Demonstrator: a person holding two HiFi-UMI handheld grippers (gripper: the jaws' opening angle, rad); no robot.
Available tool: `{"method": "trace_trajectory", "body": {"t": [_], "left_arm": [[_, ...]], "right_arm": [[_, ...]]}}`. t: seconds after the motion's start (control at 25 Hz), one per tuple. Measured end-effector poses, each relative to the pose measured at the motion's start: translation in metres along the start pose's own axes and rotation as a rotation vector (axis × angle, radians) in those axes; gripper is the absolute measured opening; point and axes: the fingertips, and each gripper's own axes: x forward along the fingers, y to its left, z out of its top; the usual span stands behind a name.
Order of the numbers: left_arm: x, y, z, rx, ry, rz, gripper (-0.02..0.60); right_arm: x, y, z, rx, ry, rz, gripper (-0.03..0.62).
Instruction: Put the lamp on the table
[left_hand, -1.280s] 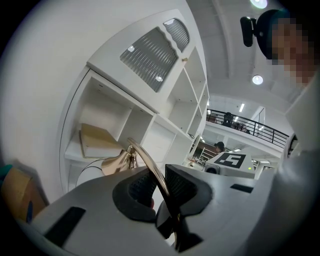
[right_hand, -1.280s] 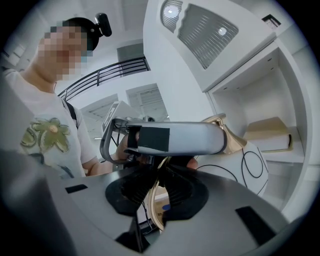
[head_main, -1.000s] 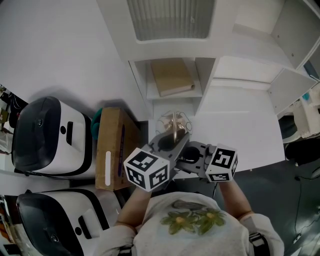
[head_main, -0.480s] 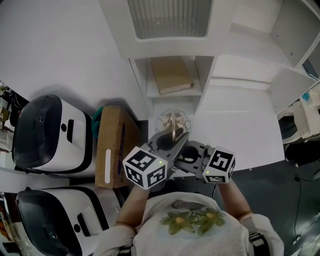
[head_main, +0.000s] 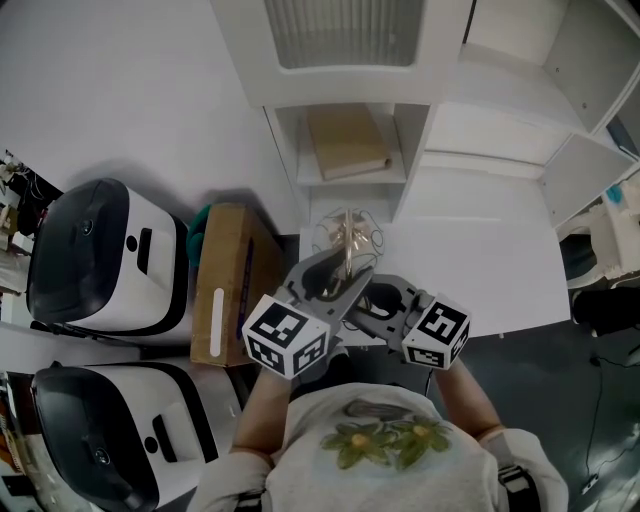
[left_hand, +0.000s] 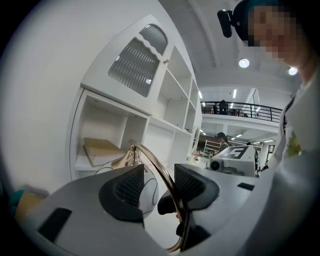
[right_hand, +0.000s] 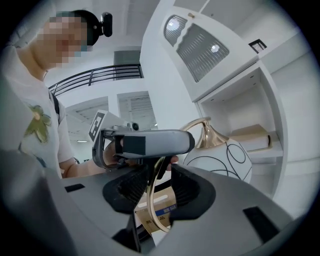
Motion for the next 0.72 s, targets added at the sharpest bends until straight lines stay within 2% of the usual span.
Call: {"method": "trace_trajectory", "body": {"t": [0.2,0.4,0.56,0.72], "left_arm": [[-0.014,-0.002,-0.005,0.007,-0.010,0.024,0.183],[-0.030,-0.004,-0.010,-0.002,-0.027,0.075,0.181],[-0.042,-0.007,-0.015,-0.013,-0.031,0.102,0.178],[-0.052,-0.016,-0.019,-0.013,-0.036,0.107,0.103]], "right_arm": [[-0.010,-0.001,-0.007,-0.006,-0.009,-0.062,0.135],[-0.020,0.005,-0.004,0.013,-0.077,-0.074,0.130],[-0.027,0.006,-0.005,0.013,-0.088,-0.114,0.084],[-0.033,0.009,-0.009,0.024,-0.088,-0.143,0.054]]}}
